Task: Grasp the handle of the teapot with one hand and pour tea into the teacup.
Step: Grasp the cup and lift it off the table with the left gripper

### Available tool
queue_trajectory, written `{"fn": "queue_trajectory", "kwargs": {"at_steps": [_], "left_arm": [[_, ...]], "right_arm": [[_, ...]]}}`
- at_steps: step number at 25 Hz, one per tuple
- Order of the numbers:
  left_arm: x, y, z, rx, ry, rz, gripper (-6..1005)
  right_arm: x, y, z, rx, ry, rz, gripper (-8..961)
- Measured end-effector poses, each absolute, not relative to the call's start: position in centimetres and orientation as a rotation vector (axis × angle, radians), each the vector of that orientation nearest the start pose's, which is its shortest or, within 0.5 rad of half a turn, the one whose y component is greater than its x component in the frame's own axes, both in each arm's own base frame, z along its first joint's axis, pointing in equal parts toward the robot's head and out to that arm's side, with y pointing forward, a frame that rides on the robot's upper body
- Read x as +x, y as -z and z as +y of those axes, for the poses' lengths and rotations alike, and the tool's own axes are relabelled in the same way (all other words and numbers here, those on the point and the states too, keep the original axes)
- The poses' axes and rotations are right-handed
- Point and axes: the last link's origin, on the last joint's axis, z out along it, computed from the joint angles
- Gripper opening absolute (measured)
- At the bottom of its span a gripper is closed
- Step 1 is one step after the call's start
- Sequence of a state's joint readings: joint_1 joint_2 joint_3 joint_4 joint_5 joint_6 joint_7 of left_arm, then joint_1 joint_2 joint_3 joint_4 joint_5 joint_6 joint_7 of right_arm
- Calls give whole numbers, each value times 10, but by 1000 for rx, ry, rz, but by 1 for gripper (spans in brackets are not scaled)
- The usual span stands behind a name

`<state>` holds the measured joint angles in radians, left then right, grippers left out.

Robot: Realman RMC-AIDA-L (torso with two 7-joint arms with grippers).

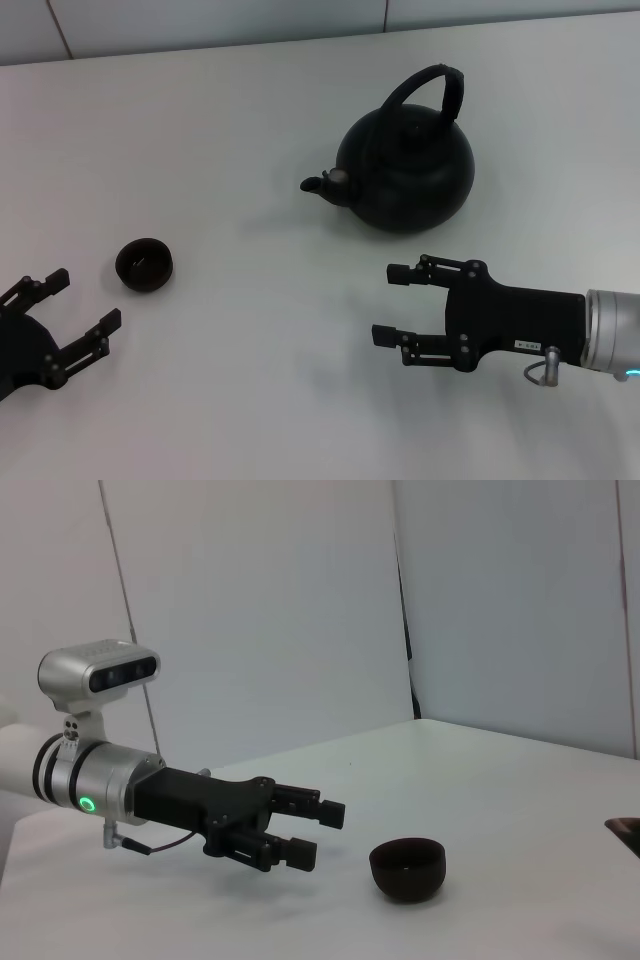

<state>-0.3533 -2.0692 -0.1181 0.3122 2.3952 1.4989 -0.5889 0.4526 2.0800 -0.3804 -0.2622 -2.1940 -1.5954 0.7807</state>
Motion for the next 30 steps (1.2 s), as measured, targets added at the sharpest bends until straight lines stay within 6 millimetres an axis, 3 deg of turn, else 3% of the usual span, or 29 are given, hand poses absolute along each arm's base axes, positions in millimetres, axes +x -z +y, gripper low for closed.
{"fn": "queue_trajectory", "kwargs": {"at_steps": [12, 30], "left_arm": [[-363, 23, 245, -2323, 590, -454, 759], [-350, 40, 272, -2338, 565, -452, 746]], "right_arm": [[301, 52, 256, -2685, -838, 411, 758], [302, 52, 256, -2682, -839, 414, 759]]}}
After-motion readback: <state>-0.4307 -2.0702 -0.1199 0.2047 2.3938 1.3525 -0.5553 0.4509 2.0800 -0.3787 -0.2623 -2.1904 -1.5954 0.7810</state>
